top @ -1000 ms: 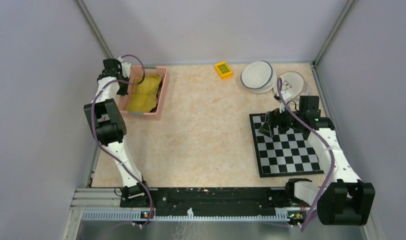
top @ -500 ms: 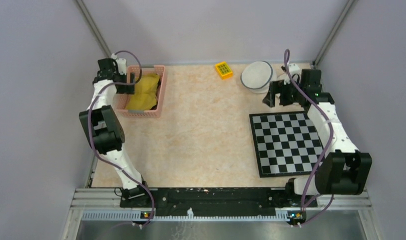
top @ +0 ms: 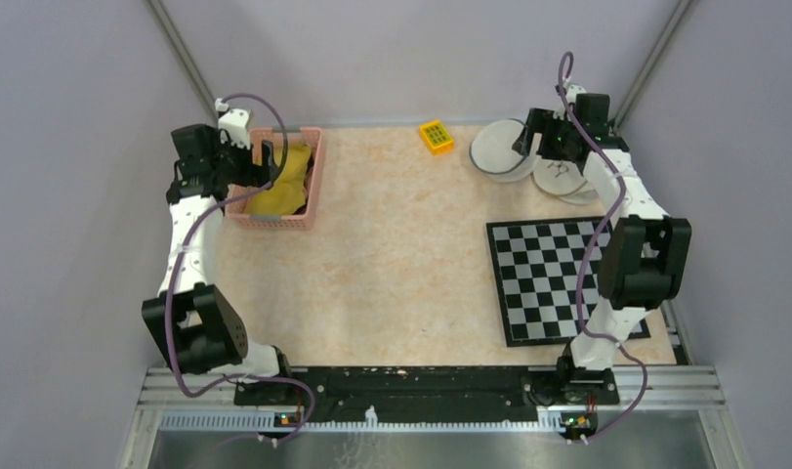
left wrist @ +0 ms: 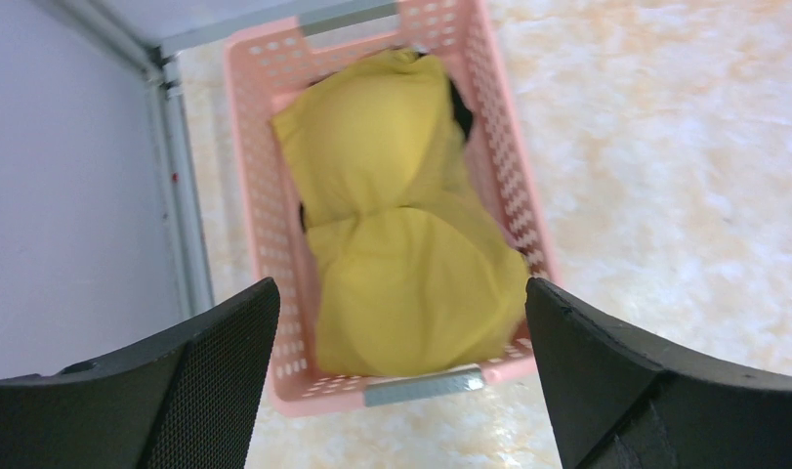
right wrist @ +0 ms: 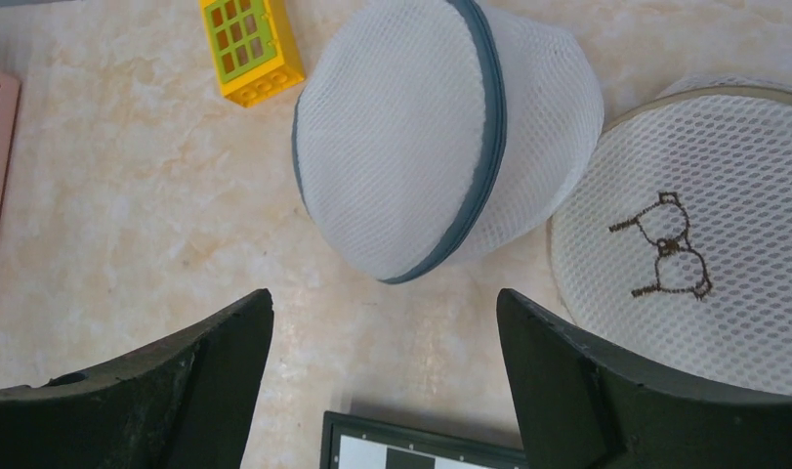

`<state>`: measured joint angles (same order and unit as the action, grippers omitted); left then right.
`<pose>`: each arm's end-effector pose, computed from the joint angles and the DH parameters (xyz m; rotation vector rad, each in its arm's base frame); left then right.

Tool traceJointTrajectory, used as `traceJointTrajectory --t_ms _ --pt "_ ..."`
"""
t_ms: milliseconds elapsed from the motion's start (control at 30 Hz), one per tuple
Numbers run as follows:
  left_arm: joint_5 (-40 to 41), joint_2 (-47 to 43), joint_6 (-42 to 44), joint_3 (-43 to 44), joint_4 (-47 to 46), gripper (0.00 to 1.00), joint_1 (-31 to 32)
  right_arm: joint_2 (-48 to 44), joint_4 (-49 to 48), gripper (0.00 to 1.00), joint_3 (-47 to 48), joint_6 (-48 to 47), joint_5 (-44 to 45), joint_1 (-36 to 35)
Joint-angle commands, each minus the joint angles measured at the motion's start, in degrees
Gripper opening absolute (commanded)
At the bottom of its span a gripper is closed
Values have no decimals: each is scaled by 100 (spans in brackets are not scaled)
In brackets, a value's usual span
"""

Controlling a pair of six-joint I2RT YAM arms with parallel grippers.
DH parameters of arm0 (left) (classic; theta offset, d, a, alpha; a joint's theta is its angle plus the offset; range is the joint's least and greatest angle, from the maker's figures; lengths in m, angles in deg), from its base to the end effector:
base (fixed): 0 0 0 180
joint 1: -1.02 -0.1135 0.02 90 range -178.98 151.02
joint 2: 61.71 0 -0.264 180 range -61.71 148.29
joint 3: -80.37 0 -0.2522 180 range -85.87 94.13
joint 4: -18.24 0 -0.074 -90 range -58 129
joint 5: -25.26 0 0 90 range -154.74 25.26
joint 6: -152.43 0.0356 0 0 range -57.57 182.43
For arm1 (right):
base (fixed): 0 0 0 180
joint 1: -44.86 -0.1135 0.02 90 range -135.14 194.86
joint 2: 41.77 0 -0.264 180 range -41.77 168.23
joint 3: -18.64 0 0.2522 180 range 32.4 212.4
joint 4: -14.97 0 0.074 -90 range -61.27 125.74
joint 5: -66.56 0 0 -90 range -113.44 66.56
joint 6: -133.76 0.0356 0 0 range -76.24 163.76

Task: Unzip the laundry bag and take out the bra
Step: Move the laundry bag to the center of the board.

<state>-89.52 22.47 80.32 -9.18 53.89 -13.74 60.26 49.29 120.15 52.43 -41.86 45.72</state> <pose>0.3293 0.0713 0.3515 0.3140 2.0093 -0.0938 0.4158 0.0050 0.3078 -0.0029 2.1747 0.4276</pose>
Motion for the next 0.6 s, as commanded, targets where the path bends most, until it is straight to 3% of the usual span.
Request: traceJointTrajectory --t_ms 0,233,467,567 --pt "-953 -786 251 -730 -198 99 92 578 -285 83 618 370 122 -52" --pt "-1326 -1350 553 -1379 257 99 413 1622 -197 77 1365 529 -148 -51" --pt "-1110 -1547 548 -1490 437 99 700 2183 -134 56 1819 697 -558 -51" --pt "-1080 -1536 468 -1483 423 99 774 2141 -157 41 1803 784 -714 -51"
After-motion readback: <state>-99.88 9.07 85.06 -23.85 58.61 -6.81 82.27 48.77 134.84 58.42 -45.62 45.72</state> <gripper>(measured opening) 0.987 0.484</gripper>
